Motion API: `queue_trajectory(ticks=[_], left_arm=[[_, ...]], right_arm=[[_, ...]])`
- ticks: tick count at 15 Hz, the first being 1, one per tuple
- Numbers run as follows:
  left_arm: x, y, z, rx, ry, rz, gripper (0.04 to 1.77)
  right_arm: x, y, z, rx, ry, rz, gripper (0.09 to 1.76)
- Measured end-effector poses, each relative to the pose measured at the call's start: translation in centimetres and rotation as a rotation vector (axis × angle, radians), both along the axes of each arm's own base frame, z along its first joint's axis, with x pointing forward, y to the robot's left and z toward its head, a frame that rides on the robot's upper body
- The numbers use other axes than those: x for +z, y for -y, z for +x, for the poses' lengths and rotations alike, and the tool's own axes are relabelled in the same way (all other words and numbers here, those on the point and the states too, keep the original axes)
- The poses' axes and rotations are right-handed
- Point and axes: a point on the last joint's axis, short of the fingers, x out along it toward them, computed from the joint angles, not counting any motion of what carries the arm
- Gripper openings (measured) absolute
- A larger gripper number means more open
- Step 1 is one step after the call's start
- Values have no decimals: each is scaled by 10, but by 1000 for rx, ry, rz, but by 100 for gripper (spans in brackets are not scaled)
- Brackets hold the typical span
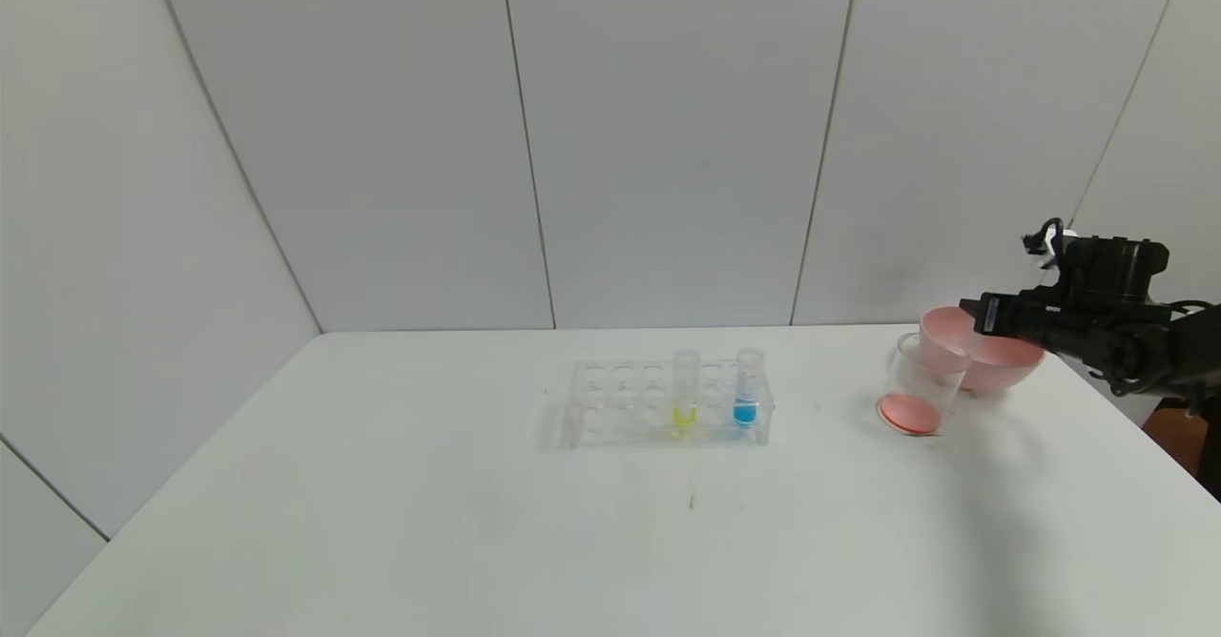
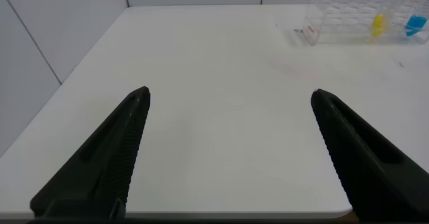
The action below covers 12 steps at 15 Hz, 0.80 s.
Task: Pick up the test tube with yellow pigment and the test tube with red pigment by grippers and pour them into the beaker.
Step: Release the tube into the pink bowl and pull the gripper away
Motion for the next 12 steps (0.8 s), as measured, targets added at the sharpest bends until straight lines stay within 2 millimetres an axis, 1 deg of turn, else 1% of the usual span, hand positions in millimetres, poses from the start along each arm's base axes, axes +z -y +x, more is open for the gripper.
queue_trajectory(ticks=[3, 6, 9, 11, 12], left_arm=[[0, 0, 0, 0, 0, 0, 172], [0, 0, 0, 0, 0, 0, 172], [0, 0, 0, 0, 0, 0, 172], [0, 0, 0, 0, 0, 0, 172], [0, 0, 0, 0, 0, 0, 172]], right_arm=[[1, 0, 0, -3, 3, -4, 121], [4, 2, 0, -13, 23, -19, 137], [18, 1, -2, -11, 100, -51, 148], [28, -6, -7, 3, 106, -55, 153], [35, -13, -11, 16, 101, -53, 155]])
